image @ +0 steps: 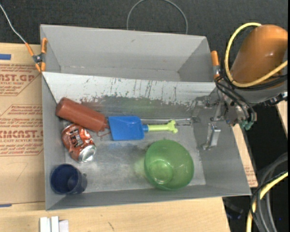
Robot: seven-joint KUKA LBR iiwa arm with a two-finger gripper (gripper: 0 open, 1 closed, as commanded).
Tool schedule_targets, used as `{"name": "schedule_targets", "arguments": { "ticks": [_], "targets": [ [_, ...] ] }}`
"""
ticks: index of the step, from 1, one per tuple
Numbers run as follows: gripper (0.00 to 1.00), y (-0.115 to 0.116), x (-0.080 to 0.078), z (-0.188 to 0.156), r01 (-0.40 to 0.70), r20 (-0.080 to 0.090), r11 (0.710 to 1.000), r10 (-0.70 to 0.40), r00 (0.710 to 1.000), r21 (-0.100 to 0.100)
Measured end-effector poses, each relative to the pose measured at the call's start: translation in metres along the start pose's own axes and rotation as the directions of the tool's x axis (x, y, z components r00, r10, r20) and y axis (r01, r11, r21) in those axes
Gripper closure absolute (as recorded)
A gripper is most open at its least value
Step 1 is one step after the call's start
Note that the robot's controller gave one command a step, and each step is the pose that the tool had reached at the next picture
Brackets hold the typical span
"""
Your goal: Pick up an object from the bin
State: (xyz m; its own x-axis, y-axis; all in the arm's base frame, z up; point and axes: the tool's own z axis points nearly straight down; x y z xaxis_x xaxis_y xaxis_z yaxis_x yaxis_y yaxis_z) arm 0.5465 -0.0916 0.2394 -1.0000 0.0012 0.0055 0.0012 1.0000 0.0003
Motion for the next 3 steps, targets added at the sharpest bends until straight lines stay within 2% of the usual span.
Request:
{"name": "schedule_targets", "arguments": {
  "ticks": [1, 2, 3],
  "targets": [
    [0.0, 0.001, -0.001, -0.005, 0.002, 0.008, 1.0, -0.002, 1.0, 0.001],
    [0.0, 0.025, -0.007, 0.067, 0.095, 0.009, 0.995, -0.095, 0.995, 0.002],
    [0.0, 0.021, 0.002, 0.157, 0.12, 0.012, 0.993, -0.12, 0.993, 0.003]
  ]
}}
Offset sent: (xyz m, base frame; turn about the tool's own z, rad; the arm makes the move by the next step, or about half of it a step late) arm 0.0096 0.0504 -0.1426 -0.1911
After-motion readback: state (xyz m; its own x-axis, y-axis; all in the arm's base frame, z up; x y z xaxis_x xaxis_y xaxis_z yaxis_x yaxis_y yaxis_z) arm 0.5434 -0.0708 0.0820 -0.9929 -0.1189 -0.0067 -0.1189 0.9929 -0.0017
